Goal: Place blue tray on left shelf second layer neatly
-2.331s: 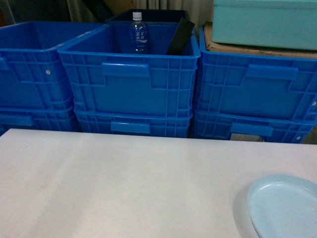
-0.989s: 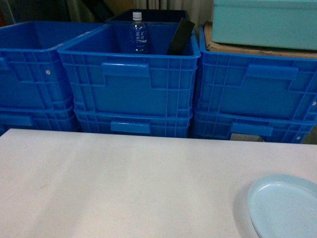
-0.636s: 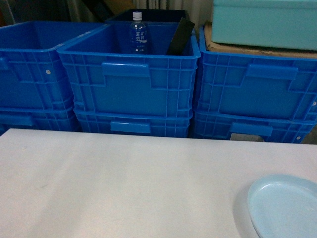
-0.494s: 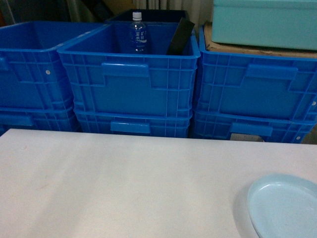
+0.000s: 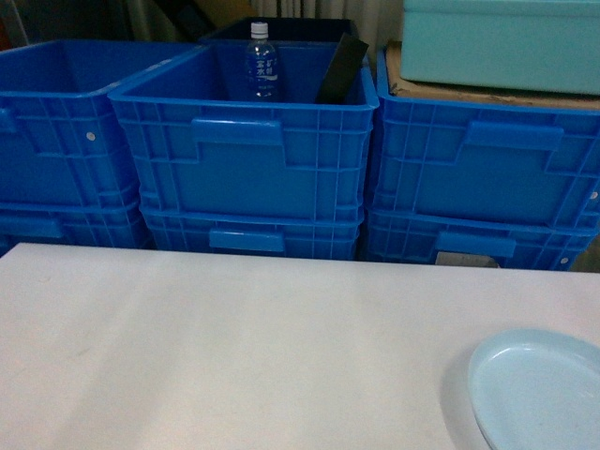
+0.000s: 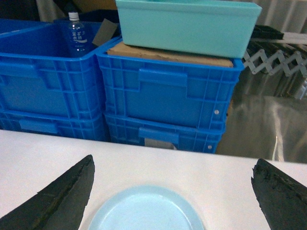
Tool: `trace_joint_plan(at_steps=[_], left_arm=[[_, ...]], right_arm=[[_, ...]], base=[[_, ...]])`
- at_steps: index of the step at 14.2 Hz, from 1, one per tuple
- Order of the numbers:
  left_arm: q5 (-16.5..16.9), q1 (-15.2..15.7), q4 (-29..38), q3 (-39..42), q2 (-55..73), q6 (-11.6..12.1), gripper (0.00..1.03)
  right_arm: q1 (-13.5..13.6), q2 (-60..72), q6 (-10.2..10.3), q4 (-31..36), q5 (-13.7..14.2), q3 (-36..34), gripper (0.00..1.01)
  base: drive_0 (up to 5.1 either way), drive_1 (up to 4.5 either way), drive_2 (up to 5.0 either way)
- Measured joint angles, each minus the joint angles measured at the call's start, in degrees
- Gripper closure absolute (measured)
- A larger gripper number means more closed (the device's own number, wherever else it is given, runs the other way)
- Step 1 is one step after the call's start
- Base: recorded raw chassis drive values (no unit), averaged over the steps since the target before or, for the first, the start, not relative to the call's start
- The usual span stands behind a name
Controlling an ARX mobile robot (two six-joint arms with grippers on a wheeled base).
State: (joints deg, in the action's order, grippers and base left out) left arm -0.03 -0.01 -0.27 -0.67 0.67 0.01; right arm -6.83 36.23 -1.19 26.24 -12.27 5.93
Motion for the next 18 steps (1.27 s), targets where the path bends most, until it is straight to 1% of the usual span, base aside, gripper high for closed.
trace_joint_plan(at_steps=[1,2,3,4,5,6,7,8,9,10,13,14,15,16,18], left_arm=[[0.00,0.00,-0.02,0.00,0.00,0.02,0.05],[0.00,0.00,0.00,0.00,0.00,0.02,0.05],[0.00,0.00,-0.02,0.00,0.00,0.02,0.05],[-0.04,0.00,0.02,0.00,0.00,0.00,0.05],[-0.02,0.00,-0.02,0.00,0.00,0.02,0.05],[0.00,0.00,0.04,0.00,0.00,0.02,0.05],[0.02,0.00,0.02,0.00,0.00,0.02,0.05],[0.00,0.00,0.02,0.00,0.00,0.02,0.05],[0.00,0.00,0.02,0.00,0.00,0.02,0.05],[0.00,0.00,0.04,0.00,0.00,0.02,0.05],[0.00,0.00,0.02,0.00,0.00,0.02,0.05],[0.00,0.00,0.02,0.00,0.00,0.02,0.05],[0.00,0.00,0.02,0.00,0.00,0.02,0.05],[0.02,0.00,0.02,0.00,0.00,0.02,0.05],[0.00,0.00,0.02,0.00,0.00,0.02,0.05]], right_arm=[[-0.11,4.57,-0.85,2.78,-0.20,2.19,0.03],[-0.11,8.90,-1.92,3.93,-0.31,4.22,0.03],[-0.72,15.10,-3.06,5.25,-0.81,6.23,0.03],[-0.74,18.40,-3.50,5.40,-0.57,7.37,0.03],[-1.33,22.38,-4.02,4.39,-0.92,8.96,0.03],[-1.44,27.36,-4.83,4.59,-0.74,10.97,0.03],[-1.49,30.47,-5.11,4.59,-1.01,12.46,0.03],[-1.05,35.78,-6.54,6.14,-1.25,14.53,0.03],[-0.26,44.15,-7.98,9.49,-0.57,16.81,0.03],[-0.26,49.27,-8.57,11.06,0.00,18.32,0.03],[-0.28,61.53,-9.03,15.19,1.60,20.74,0.03],[-0.31,64.76,-9.35,17.03,1.79,21.00,0.03],[-0.39,67.14,-9.49,16.94,1.75,21.88,0.03],[-0.83,69.68,-9.68,17.53,1.90,22.69,0.03],[-2.89,73.83,-9.57,17.18,2.01,23.71,0.03]], base=[[0.0,0.00,0.0],[0.0,0.00,0.0],[0.0,0.00,0.0],[0.0,0.00,0.0],[0.0,0.00,0.0],[0.0,0.00,0.0],[0.0,0.00,0.0],[0.0,0.00,0.0],[0.0,0.00,0.0],[0.0,0.00,0.0],[0.0,0.00,0.0],[0.0,0.00,0.0],[0.0,0.00,0.0],[0.0,0.00,0.0],[0.0,0.00,0.0]])
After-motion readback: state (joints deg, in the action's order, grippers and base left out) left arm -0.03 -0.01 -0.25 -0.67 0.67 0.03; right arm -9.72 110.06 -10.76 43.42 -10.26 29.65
